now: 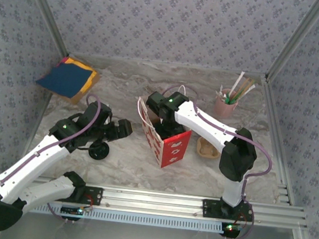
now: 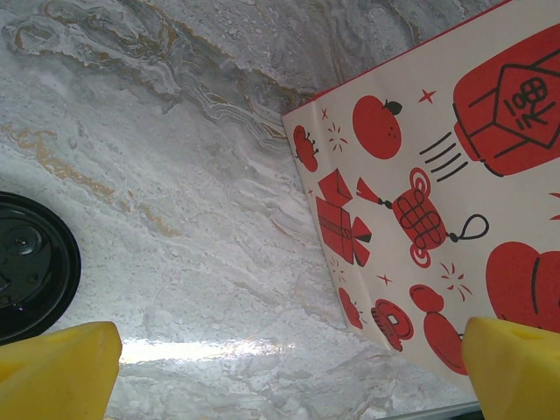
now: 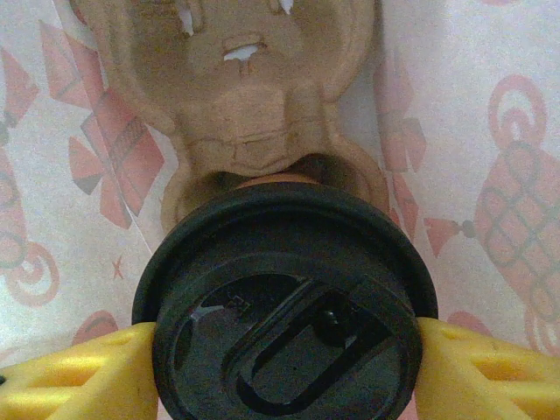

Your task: Pack the takeout coffee

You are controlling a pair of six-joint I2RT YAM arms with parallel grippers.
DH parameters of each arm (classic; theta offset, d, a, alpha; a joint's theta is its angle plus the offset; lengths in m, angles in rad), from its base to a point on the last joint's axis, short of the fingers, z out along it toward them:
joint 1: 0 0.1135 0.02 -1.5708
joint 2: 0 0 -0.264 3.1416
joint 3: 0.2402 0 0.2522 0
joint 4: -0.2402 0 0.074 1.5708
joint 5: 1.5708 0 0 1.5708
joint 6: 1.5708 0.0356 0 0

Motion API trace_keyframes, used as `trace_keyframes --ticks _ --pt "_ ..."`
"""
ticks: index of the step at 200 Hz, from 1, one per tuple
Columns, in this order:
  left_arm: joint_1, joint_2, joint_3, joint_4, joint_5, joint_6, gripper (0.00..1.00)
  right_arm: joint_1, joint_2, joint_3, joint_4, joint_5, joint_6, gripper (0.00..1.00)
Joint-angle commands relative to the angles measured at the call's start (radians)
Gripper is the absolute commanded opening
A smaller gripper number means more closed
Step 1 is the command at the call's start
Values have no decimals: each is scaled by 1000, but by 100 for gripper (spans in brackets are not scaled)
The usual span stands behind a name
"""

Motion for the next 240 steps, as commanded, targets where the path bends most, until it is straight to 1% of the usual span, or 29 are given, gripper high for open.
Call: trace_keyframes --ticks 1,240 --pt "8 -18 19 -20 -1 -7 100 -6 14 -40 -8 9 -7 68" --pt "9 -8 34 -29 -2 -5 100 -6 9 -142 69 2 -3 68"
